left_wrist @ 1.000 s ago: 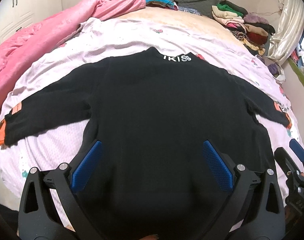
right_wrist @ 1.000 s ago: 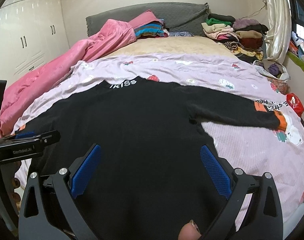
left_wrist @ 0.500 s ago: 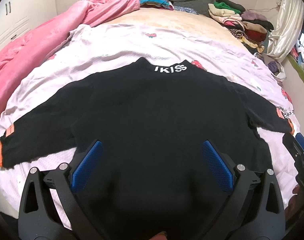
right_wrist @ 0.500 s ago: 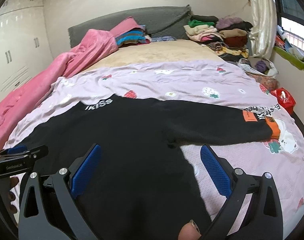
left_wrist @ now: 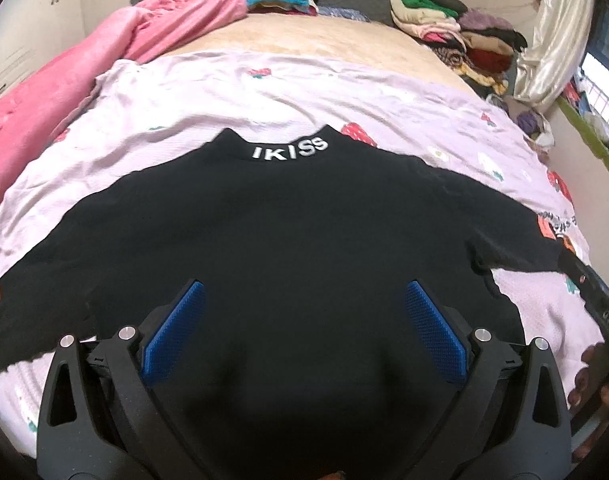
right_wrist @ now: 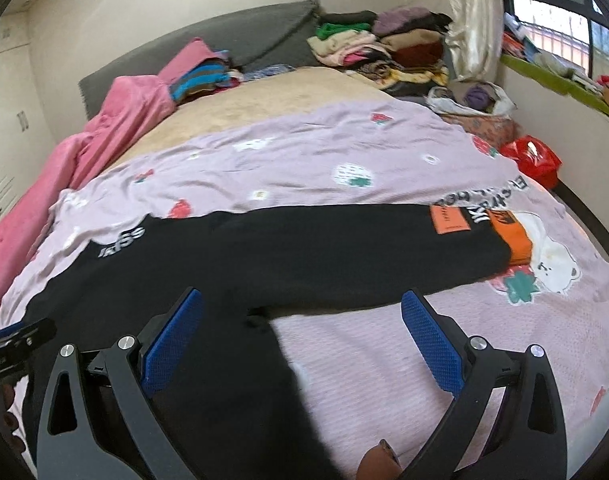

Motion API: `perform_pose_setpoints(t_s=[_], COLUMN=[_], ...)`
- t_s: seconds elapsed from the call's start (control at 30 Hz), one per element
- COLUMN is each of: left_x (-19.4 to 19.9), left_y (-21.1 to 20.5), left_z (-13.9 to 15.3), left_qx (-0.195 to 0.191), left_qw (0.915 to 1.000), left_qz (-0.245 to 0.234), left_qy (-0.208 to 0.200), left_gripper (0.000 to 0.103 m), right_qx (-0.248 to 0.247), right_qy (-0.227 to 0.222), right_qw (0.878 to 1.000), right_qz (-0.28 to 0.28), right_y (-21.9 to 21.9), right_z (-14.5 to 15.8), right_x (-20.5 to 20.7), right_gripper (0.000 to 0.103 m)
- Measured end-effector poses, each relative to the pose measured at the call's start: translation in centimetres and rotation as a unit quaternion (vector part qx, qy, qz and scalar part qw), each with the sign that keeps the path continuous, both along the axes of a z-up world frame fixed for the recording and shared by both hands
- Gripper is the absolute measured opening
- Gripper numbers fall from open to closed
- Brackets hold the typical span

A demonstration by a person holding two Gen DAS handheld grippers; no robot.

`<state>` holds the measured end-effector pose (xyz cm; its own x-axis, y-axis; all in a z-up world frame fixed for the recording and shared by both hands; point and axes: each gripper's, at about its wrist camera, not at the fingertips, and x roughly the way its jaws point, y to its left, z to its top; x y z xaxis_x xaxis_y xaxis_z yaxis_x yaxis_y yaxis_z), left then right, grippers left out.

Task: Fold small clothes
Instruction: 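Move the right tool to the orange sleeve cuff and grasp it, then lift the sleeve with the right tool and carry it across the shirt body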

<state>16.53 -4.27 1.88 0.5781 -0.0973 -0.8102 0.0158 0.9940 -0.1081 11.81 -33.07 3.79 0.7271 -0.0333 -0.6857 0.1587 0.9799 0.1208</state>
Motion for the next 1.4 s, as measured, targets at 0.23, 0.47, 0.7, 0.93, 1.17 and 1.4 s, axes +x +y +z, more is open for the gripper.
perform_pose_setpoints(t_s=[0.23, 0.47, 0.7, 0.93, 1.17, 1.4], left_x=[1.5, 3.2, 4.5, 5.8, 6.2, 5.3], left_y=[-1.7, -1.8, -1.6, -2.2, -0.5, 2.2], left_z=[-0.6, -2.0, -3.3, -3.9, -2.3, -1.4], left_qx=[0.005, 0.016, -0.002, 0.012, 0.008, -0.004], left_qw=[1.0, 0.9998, 0.9997, 0.9997, 0.9999, 0.9997], left_qz=[-0.005, 0.004, 0.012, 0.004, 0.011, 0.023], left_qy=[-0.003, 0.009, 0.02, 0.021, 0.005, -0.004], left_gripper=[0.094, 0.094, 0.094, 0.094, 0.094, 0.094], right_qx=[0.021, 0.048, 0.052, 0.109, 0.198, 0.161], right_qy=[0.026, 0.047, 0.062, 0.073, 0.037, -0.041], right_qw=[0.998, 0.991, 0.983, 0.969, 0.953, 0.969], right_qz=[-0.055, -0.119, -0.167, -0.208, -0.228, -0.185], right_y=[-5.1, -10.4, -15.0, -19.1, -22.2, -20.5], right_z=[-1.7, -3.5, -4.9, -6.7, -8.3, -5.0], right_x=[1.7, 2.5, 3.2, 3.9, 4.6, 3.8], right_gripper=[0.099, 0.099, 0.099, 0.098, 0.04, 0.015])
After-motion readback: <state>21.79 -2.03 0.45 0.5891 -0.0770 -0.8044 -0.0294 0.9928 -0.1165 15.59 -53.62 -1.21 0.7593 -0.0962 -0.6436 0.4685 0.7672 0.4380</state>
